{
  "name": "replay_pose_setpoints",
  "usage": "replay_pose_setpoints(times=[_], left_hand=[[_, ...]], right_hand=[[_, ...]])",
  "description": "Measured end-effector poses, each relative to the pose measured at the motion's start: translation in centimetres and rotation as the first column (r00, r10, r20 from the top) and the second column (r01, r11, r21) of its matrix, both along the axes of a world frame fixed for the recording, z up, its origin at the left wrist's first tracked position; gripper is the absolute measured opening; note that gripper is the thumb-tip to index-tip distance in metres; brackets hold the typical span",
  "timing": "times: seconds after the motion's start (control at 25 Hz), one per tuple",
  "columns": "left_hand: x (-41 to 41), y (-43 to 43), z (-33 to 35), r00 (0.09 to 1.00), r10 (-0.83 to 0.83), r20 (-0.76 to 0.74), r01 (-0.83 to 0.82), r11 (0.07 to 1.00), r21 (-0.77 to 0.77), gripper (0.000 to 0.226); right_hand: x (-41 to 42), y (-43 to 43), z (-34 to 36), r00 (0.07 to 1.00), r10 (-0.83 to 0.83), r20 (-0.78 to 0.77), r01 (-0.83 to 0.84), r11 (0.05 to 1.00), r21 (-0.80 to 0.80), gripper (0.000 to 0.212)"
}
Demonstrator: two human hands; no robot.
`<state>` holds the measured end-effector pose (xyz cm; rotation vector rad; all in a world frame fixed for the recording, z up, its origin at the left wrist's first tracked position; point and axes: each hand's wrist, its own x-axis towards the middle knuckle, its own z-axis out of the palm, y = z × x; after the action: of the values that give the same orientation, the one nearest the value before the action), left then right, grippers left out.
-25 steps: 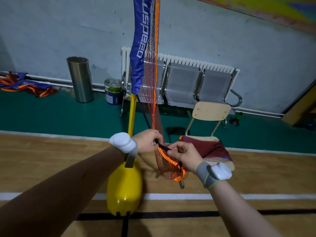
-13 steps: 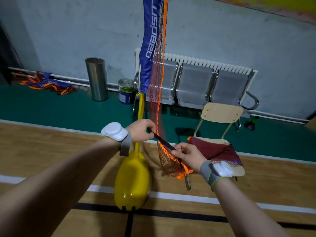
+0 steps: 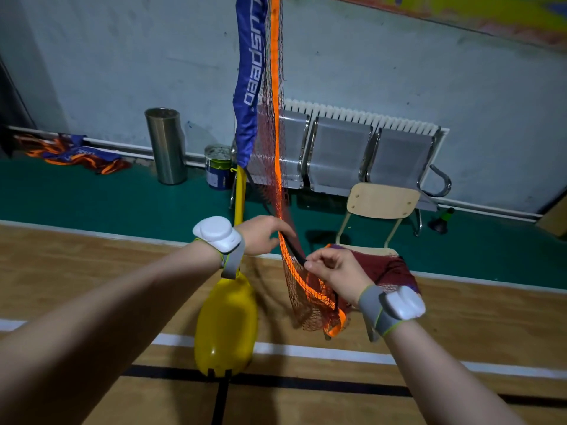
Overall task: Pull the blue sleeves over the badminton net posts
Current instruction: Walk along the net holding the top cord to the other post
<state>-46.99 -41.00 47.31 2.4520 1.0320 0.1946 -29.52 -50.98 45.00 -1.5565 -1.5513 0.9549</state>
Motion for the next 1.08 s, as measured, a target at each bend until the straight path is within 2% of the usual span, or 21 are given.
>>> replay_pose_setpoints(times=[0.12, 0.28, 0.56, 0.68, 0.8, 0.92, 1.08], left_hand=[[1.9, -1.8, 0.1, 0.999, -0.043, -0.032, 0.044, 0.999, 0.016, 0.045], [2.5, -3.5, -0.5, 0.995, -0.005, -0.098, 0.003, 1.000, -0.013, 0.035], [1.4, -4.5, -0.1, 0.998, 0.050, -0.032, -0.048, 0.997, 0.061, 0.013], [-0.5, -4.1, 0.0, 0.994, 0.104, 0.025, -0.104, 0.994, 0.036, 0.012], [-2.2, -3.8, -0.2, 0.994, 0.105, 0.000, -0.105, 0.994, 0.032, 0.012], [-3.8, -3.8, -0.5, 0.994, 0.111, 0.001, -0.111, 0.993, 0.043, 0.013], [-4.5, -3.8, -0.3, 0.994, 0.104, 0.029, -0.105, 0.994, 0.032, 0.021]], right_hand=[[0.9, -0.4, -0.6, 1.000, -0.022, 0.013, 0.022, 1.000, -0.002, 0.014], [1.8, -1.1, -1.3, 0.998, 0.006, 0.062, -0.004, 1.000, -0.020, 0.010], [1.7, -1.0, -2.4, 0.995, -0.028, 0.093, 0.030, 0.999, -0.027, 0.025], [1.3, -1.0, -2.7, 0.996, -0.051, 0.073, 0.055, 0.997, -0.059, 0.021], [0.1, -1.5, -2.4, 0.998, -0.062, 0.024, 0.064, 0.996, -0.060, 0.013], [-2.1, -2.1, -1.0, 0.997, -0.067, -0.028, 0.067, 0.998, -0.019, 0.004], [-4.2, -3.5, 0.9, 0.995, -0.077, -0.058, 0.079, 0.996, 0.037, 0.005]])
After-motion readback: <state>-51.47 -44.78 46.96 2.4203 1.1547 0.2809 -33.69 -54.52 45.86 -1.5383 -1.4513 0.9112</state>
